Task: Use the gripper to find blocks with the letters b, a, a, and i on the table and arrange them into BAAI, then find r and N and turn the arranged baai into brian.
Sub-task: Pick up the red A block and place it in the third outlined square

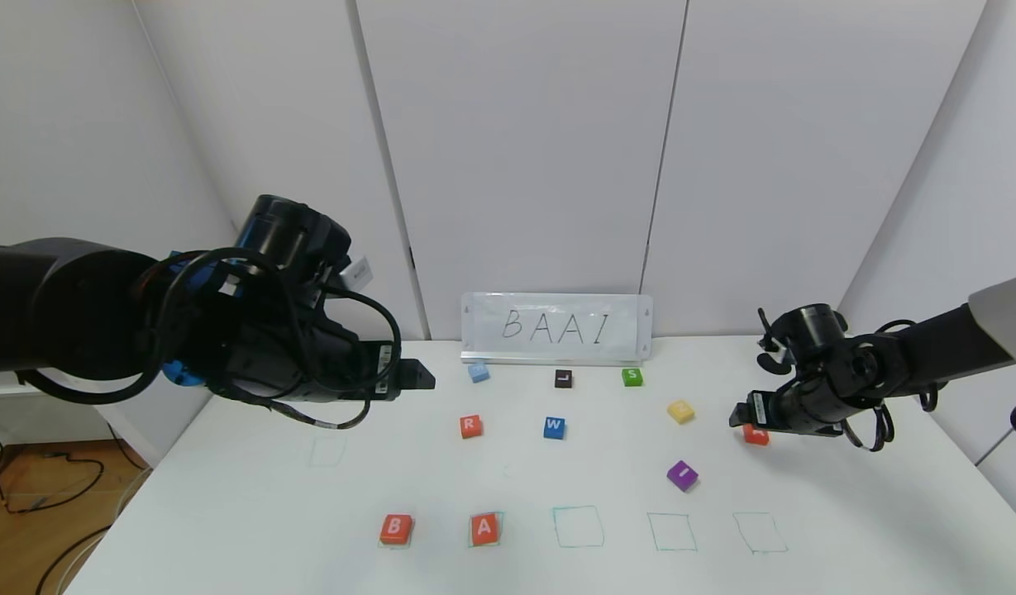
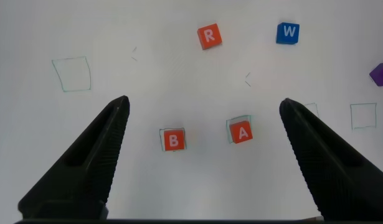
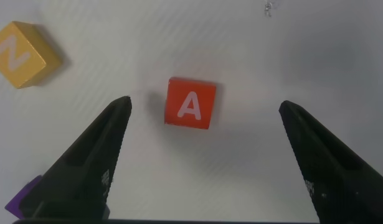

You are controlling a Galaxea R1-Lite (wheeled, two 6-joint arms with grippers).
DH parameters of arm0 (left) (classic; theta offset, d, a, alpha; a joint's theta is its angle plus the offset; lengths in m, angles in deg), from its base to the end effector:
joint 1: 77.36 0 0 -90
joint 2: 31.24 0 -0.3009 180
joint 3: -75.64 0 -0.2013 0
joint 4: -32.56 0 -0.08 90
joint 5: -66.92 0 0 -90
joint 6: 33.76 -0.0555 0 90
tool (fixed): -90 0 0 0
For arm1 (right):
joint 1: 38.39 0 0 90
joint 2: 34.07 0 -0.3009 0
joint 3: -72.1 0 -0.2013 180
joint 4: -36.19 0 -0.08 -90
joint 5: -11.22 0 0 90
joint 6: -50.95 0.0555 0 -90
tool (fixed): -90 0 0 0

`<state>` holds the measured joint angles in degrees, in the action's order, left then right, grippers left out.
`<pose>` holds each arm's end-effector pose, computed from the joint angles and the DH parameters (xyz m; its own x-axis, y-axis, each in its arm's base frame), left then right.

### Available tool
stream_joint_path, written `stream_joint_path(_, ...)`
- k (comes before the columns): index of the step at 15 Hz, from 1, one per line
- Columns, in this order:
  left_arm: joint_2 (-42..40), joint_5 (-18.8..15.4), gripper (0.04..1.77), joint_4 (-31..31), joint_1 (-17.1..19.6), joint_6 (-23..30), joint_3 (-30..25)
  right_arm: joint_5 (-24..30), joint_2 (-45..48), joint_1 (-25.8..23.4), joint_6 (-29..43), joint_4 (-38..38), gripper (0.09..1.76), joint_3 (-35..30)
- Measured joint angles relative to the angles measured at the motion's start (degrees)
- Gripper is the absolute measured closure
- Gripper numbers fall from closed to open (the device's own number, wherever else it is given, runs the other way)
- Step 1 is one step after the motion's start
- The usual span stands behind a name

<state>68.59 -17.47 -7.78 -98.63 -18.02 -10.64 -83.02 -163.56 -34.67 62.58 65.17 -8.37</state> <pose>0.3232 -0.1200 0.1770 0.6744 -0.1576 -0.7213 0.1039 0.9875 -0.1187 0.4349 0.0242 0.0157 0.5182 -0.0404 -0.8543 0.1462 0.9884 0.0420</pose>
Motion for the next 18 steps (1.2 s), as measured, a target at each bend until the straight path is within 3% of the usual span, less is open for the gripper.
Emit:
stream_joint_path(6, 0.1, 0.0, 0.09, 0.0, 0.2, -0.1, 0.0, 2.8, -1.4, -0.1, -1.6, 0.0, 0.14, 0.5)
stream_joint_path(9, 0.1, 0.0, 0.09, 0.0, 0.2, -0.1, 0.0, 2.8, -1.4, -0.1, -1.6, -0.1, 0.66, 0.5)
stream_joint_path(13, 0.1, 0.0, 0.09, 0.0, 0.2, -0.1, 0.0, 2.5, -1.6, -0.5, -1.6, -0.4, 1.13, 0.5)
stream_joint_path(14, 0.1, 0.0, 0.09, 0.0, 0.2, -0.1, 0.0, 2.5, -1.6, -0.6, -1.5, -0.3, 1.32, 0.4)
stream_joint_path(18, 0.1, 0.1, 0.09, 0.0, 0.2, -0.1, -0.1, 2.4, -1.4, -0.9, -1.5, -0.1, 1.32, 0.3)
